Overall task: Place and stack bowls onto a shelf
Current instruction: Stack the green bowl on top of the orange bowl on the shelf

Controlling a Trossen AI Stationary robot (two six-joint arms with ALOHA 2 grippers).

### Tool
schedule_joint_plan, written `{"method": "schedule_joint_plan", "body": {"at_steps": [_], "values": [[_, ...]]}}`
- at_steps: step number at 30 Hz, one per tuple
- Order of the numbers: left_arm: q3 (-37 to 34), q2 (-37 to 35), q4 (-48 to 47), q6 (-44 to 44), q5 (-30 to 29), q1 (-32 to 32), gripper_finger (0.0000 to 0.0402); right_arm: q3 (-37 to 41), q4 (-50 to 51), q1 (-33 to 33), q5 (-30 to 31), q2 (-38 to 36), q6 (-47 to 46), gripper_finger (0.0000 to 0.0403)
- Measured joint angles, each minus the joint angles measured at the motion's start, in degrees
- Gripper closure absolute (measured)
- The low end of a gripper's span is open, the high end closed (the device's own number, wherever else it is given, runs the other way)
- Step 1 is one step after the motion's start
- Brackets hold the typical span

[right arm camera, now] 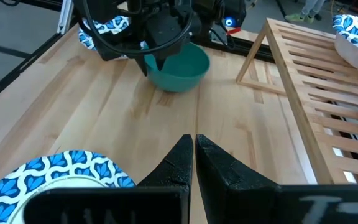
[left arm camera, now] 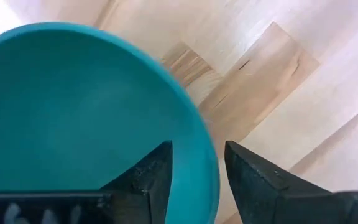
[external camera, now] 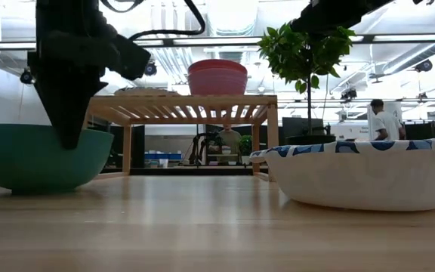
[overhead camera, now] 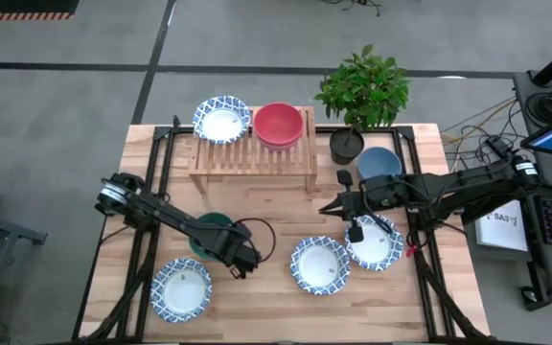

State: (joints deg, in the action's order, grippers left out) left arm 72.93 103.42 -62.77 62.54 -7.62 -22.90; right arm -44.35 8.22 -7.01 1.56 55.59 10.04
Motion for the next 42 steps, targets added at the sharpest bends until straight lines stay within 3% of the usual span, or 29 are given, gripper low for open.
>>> {"method": "schedule_joint_plan", "body": {"at_steps": [4, 10, 18, 24, 33, 42], "values": [[-2.45, 0.01, 4.59, -0.33, 0.0, 0.0, 0.031, 0.15, 0.01, 0.0, 0.02, 0.0, 0.0, 0.0394], [-2.46, 0.04, 5.36, -1.33, 0.0, 0.0, 0.0393, 0.26, 0.01, 0.0, 0.02, 0.0, 0.05, 0.0394], [3.84, -0.02, -3.77, -12.04, -2.22, -0.24, 0.0401, 0.28, 0.01, 0.0, 0.04, 0.0, 1.0, 0.0394], [11.25, -0.04, -10.57, -26.67, -3.32, -0.37, 0.0401, 0.28, 0.01, 0.0, 0.04, 0.0, 1.16, 0.0394], [24.69, -0.06, -13.75, -54.57, -15.26, -0.12, 0.0401, 0.28, 0.51, 0.0, -0.07, 0.0, 2.24, 0.0394], [39.37, -0.13, -13.88, -67.43, -24.64, 5.93, 0.0401, 0.28, 2.13, 0.0, -0.48, 0.0, 2.71, 0.0394]]}}
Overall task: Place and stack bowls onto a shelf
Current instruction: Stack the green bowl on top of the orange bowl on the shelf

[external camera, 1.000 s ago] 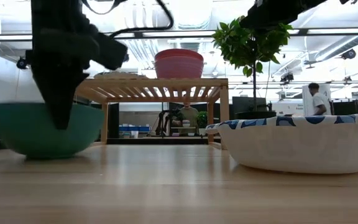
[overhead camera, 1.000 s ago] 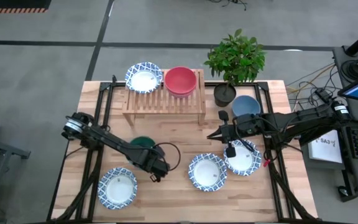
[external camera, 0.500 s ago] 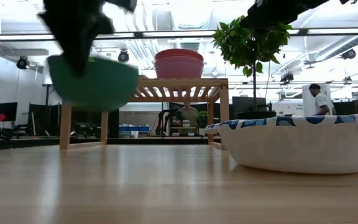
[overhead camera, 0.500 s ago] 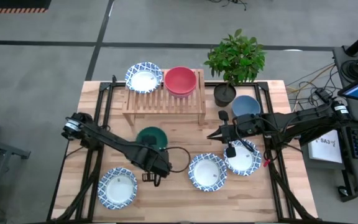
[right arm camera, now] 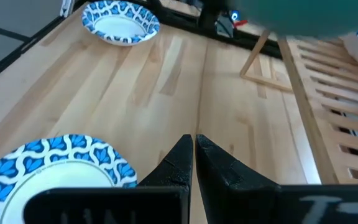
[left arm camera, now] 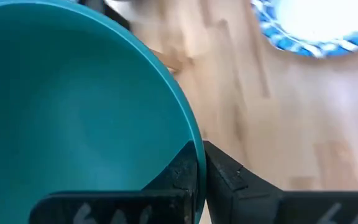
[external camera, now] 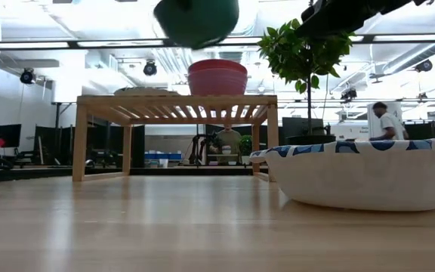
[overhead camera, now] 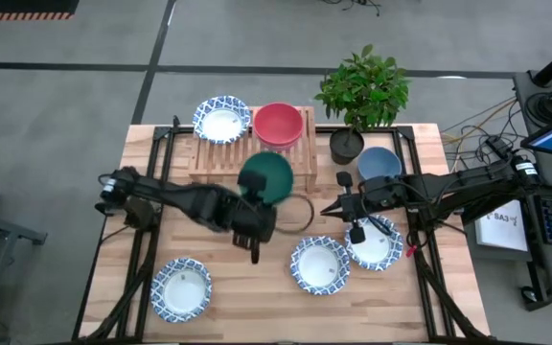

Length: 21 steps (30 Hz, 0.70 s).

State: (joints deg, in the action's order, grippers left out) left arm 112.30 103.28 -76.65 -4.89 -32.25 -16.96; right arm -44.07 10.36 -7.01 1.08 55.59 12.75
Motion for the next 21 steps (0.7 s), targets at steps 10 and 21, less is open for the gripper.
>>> {"method": "schedule_joint_plan", "body": {"at_steps": [10, 21], "values": [[7.26, 0.07, 0.86, -14.63, -0.36, 11.47, 0.0402, 0.0, 1.57, 0.01, 0.0, -0.09, 0.58, 0.0394], [8.9, 0.13, 8.03, -26.17, 10.36, 28.66, 0.0402, 0.0, 1.81, 0.0, 0.01, -0.09, 1.42, 0.0394]]}}
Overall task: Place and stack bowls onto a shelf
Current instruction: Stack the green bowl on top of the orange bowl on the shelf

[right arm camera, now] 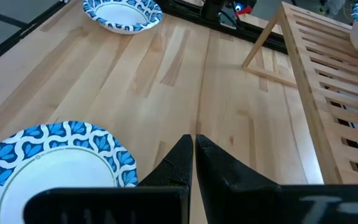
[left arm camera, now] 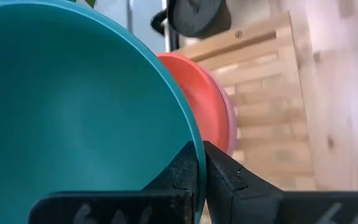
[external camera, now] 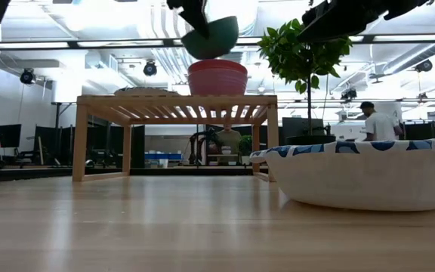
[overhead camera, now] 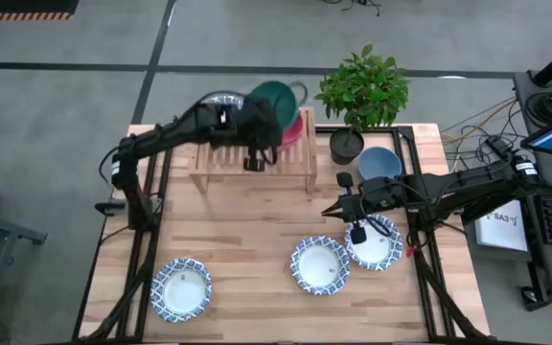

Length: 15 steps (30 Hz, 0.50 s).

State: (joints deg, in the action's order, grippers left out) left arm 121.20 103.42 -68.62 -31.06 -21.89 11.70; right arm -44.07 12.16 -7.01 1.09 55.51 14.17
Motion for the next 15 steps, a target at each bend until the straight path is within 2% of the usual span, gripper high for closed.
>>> {"method": "schedule_joint_plan", "body": {"at_steps": [3, 7, 11, 15], "values": [[-0.06, 0.43, 1.79, -0.01, 6.06, 3.95, 0.0401, 0.0, 0.04, 0.0, 0.01, 0.0, 0.23, 0.0394], [-0.17, 0.56, 1.76, 0.01, 10.26, 7.28, 0.0401, 0.0, 0.39, 0.02, 0.01, -0.02, 0.39, 0.0394], [-0.17, 0.5, 1.74, 0.09, 13.74, 8.27, 0.0401, 0.0, 0.92, 0.02, 0.01, -0.02, 0.47, 0.0394], [-0.17, 0.5, 1.77, -0.35, 14.03, 8.25, 0.0401, 0.0, 0.9, 0.02, 0.03, -0.02, 0.81, 0.0394]]}}
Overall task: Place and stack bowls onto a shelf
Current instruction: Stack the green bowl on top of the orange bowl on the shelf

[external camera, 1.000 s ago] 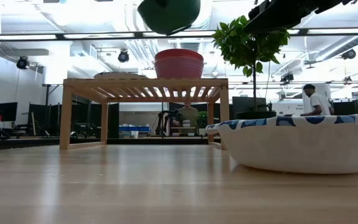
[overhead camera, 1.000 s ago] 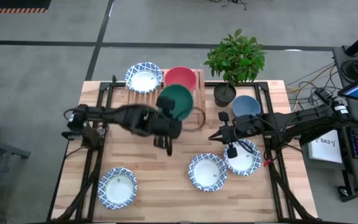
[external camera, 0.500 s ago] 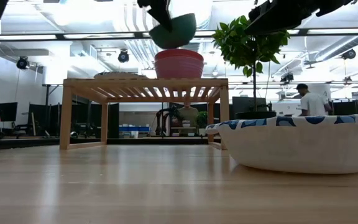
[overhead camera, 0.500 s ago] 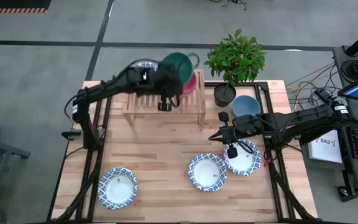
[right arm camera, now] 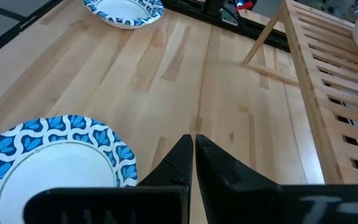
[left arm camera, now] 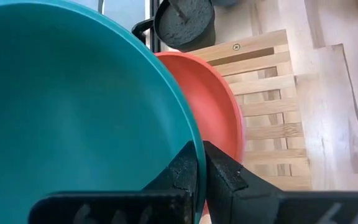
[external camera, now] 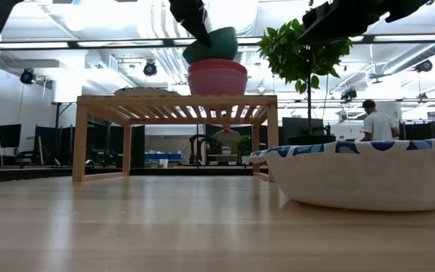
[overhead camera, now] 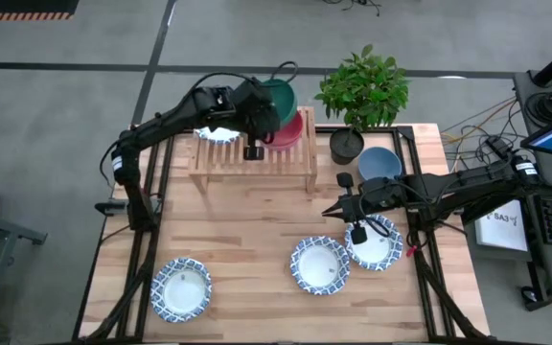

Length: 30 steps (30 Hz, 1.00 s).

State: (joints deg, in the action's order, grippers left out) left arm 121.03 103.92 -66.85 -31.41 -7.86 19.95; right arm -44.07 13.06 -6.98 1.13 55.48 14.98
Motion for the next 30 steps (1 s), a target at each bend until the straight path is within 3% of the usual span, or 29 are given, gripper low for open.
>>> {"method": "schedule_joint_plan", "body": {"at_steps": [5, 17, 20, 25, 30], "values": [[0.0, 0.0, -0.01, 0.43, -0.04, 0.0, 0.0381, 0.0, 0.0, 0.0, 0.0, 0.0, 0.02, 0.0394], [0.0, -0.09, 0.2, 2.4, -0.04, -0.39, 0.0271, 0.0, -0.04, 0.0, 0.0, 0.0, 0.04, 0.0394], [0.0, -0.25, -0.04, 3.2, 1.53, -0.68, 0.0261, 0.0, -0.07, 0.0, 0.0, 0.0, 0.06, 0.0394], [0.0, -1.45, 0.28, 3.46, 9.26, -0.84, 0.0258, 0.0, -0.09, 0.0, 0.0, -0.01, 0.14, 0.0394], [0.0, -2.81, 1.5, 3.46, 10.1, -0.82, 0.0258, 0.0, -0.67, 0.0, 0.01, -0.02, 0.66, 0.0394]]}}
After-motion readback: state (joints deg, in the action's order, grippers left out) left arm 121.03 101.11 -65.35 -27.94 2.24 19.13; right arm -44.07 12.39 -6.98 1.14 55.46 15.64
